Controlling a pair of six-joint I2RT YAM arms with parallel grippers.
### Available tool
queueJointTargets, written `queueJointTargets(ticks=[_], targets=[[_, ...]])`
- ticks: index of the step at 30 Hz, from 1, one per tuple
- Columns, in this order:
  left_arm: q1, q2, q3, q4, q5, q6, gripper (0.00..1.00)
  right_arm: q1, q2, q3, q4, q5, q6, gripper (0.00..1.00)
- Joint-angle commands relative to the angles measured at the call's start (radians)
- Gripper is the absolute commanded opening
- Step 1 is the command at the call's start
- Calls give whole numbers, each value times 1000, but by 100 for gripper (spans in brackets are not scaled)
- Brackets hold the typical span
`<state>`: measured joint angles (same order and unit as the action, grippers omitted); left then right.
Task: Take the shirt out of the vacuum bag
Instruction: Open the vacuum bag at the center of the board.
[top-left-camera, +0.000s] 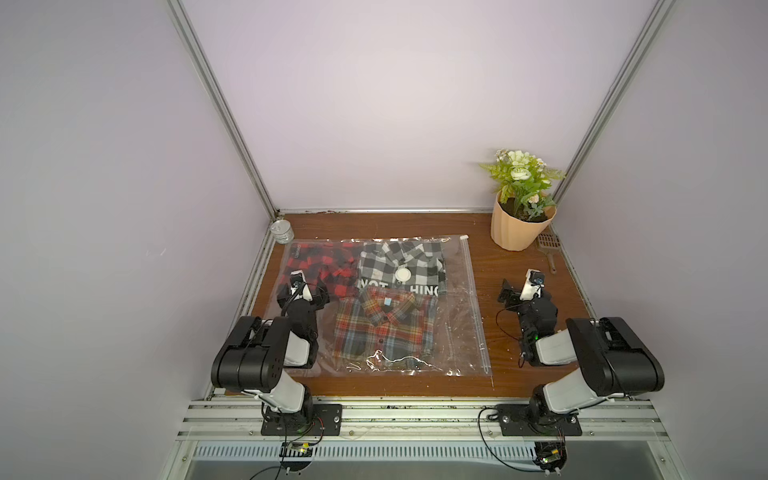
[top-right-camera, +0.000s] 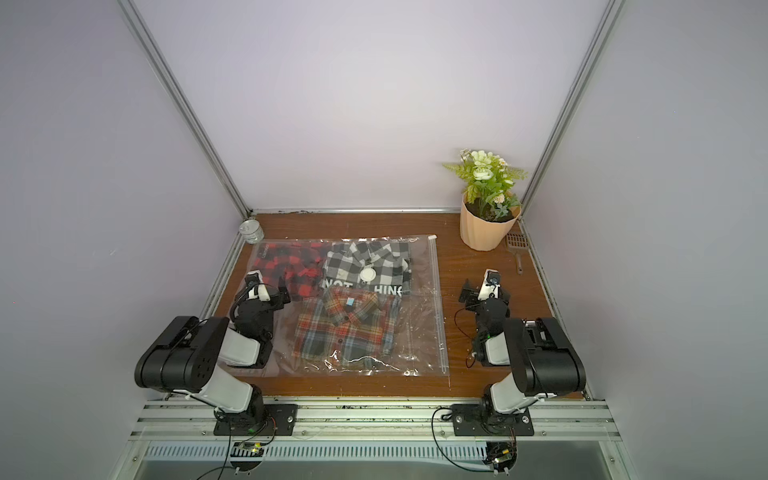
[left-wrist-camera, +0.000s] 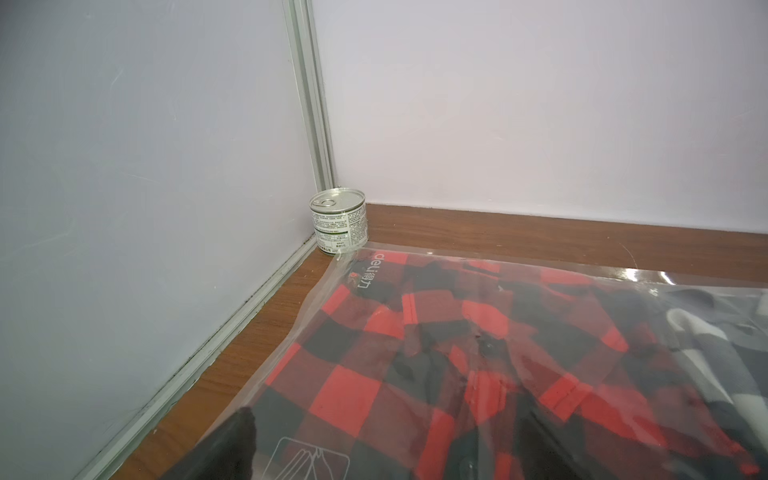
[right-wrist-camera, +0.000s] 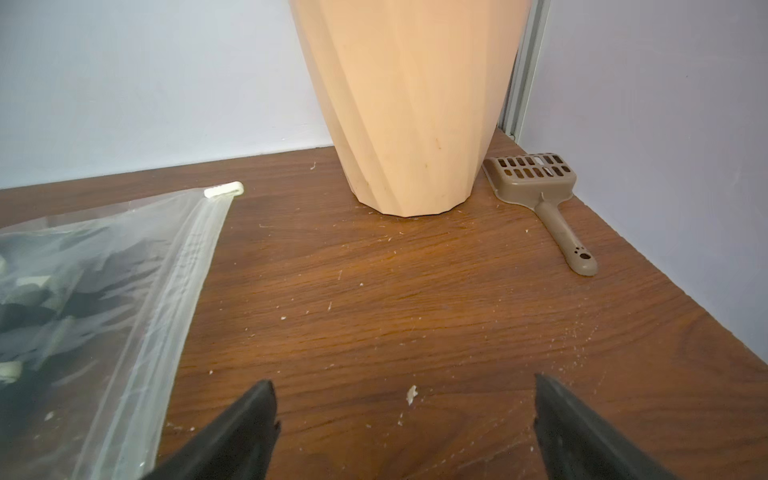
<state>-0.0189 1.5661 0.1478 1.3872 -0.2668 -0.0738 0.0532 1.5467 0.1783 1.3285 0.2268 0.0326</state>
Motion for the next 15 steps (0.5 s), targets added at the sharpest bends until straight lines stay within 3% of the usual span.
queueJointTargets(ticks=[1, 15], targets=[[-9, -6, 15, 28, 0, 7, 100, 4, -5, 12, 41, -7, -11, 100], [-10, -6, 15, 27, 0, 7, 100, 4, -5, 12, 41, -7, -11, 99]])
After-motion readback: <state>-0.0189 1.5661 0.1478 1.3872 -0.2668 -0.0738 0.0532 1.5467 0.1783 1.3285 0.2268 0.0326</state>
